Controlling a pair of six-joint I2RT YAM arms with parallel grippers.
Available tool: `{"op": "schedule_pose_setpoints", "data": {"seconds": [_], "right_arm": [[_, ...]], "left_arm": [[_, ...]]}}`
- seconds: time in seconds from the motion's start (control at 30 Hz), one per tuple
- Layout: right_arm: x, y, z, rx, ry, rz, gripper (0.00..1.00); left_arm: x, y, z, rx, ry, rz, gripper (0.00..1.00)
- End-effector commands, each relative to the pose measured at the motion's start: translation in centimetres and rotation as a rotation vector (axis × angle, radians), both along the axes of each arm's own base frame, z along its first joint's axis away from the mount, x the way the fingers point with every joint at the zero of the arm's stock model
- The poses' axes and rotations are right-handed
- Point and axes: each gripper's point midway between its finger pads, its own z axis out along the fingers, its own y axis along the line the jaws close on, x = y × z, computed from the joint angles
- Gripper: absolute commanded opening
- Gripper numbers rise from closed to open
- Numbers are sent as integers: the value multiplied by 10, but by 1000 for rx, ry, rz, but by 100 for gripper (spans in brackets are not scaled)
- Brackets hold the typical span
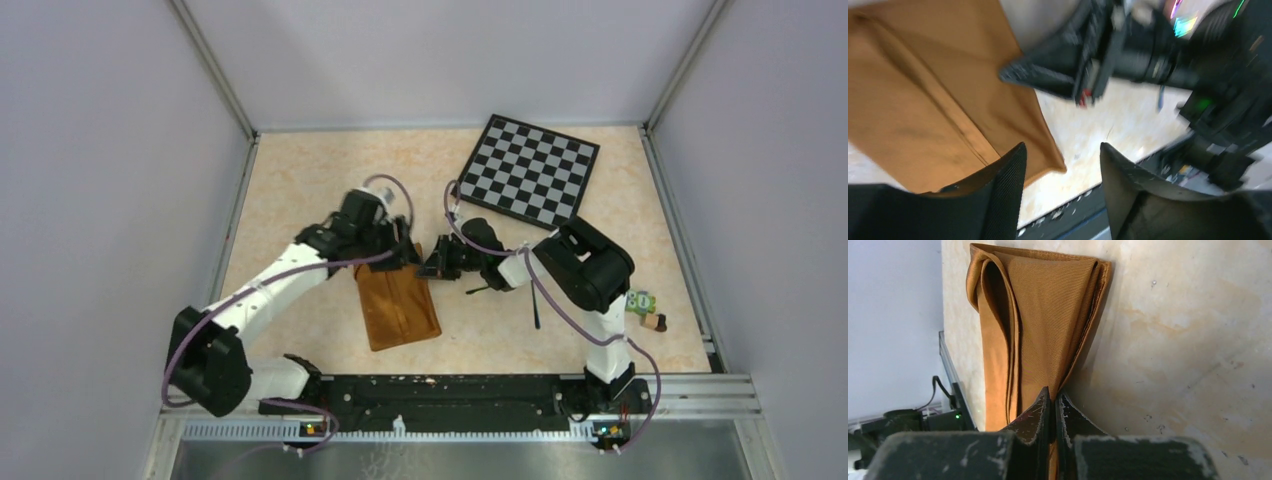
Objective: Fold the napkin into a case and place the utensils inside
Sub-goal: Fold the 2/3-rectangle-folded napkin at the center of the board.
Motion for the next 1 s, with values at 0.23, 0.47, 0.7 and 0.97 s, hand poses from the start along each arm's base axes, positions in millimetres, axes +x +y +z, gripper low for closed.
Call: {"op": "schedule_pose_setpoints", "data": {"seconds": [0.23,0.47,0.7,0.97], "right_arm": [[27,-5,28,-122,-196,17,0],[39,-12,33,-223,-243,18,0],[52,-18,40,-326,-298,29,0],[56,-15,53,-417,-345,24,0]], "left_arm": [[83,65,-12,-308,-2,306,15],[86,73,-50,-255,14,360,10],[93,81,-72,-230,-2,421,7],[99,70,-102,-275,61,423,5]]}}
